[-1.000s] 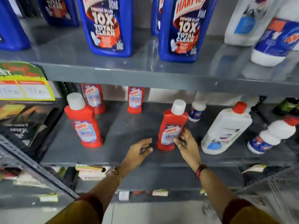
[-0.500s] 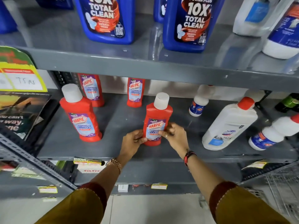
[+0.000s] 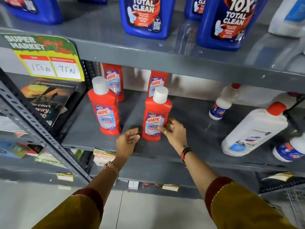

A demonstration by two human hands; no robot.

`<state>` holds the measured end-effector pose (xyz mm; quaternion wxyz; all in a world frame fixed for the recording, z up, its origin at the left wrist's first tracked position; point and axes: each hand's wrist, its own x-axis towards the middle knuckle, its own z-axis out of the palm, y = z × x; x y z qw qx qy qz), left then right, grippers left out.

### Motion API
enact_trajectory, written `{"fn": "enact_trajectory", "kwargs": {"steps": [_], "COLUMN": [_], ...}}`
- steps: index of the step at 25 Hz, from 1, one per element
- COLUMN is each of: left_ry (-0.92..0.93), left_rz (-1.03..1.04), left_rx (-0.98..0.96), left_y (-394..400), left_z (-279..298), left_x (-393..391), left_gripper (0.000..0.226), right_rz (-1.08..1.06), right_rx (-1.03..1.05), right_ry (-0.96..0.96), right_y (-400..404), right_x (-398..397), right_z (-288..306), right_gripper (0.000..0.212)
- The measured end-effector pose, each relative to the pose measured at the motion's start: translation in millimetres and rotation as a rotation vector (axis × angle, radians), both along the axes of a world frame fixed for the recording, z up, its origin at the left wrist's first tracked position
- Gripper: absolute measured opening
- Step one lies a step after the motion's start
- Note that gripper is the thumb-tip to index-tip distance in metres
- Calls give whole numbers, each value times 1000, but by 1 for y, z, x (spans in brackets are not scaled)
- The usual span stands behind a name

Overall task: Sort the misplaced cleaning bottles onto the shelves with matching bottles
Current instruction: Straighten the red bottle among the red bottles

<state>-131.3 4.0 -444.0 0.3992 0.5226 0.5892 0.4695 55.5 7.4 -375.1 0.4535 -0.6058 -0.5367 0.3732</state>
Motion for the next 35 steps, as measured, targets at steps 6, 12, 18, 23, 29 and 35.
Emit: {"fn": "enact_trajectory", "kwargs": {"steps": [6, 12, 18, 23, 29, 35], "left_ry": [76, 37, 60, 261, 506, 497], "left_rz": [434, 295, 321, 345, -4, -321], "left_rx": [175, -19, 5, 338, 361, 379], "left_y": [-25, 6, 6, -29, -67, -61], "left_z": [-7, 0, -8, -11, -31, -31], "left_x": [-62, -83, -88, -78, -21, 83], "left_gripper": [43, 70, 67, 45, 20, 25], "right_rz": [141, 26, 12, 84, -198, -567], "right_rx": [-210, -198, -168, -179, -44, 30], "right_ry": [13, -181, -232, -153, -266, -376], "right_y": [-5, -1, 0, -7, -79, -123], "right_x": [-6, -20, -23, -10, 80, 181], "right_z": [-28, -50, -58, -54, -59, -55], "right_gripper": [56, 52, 48, 50, 35, 30]}}
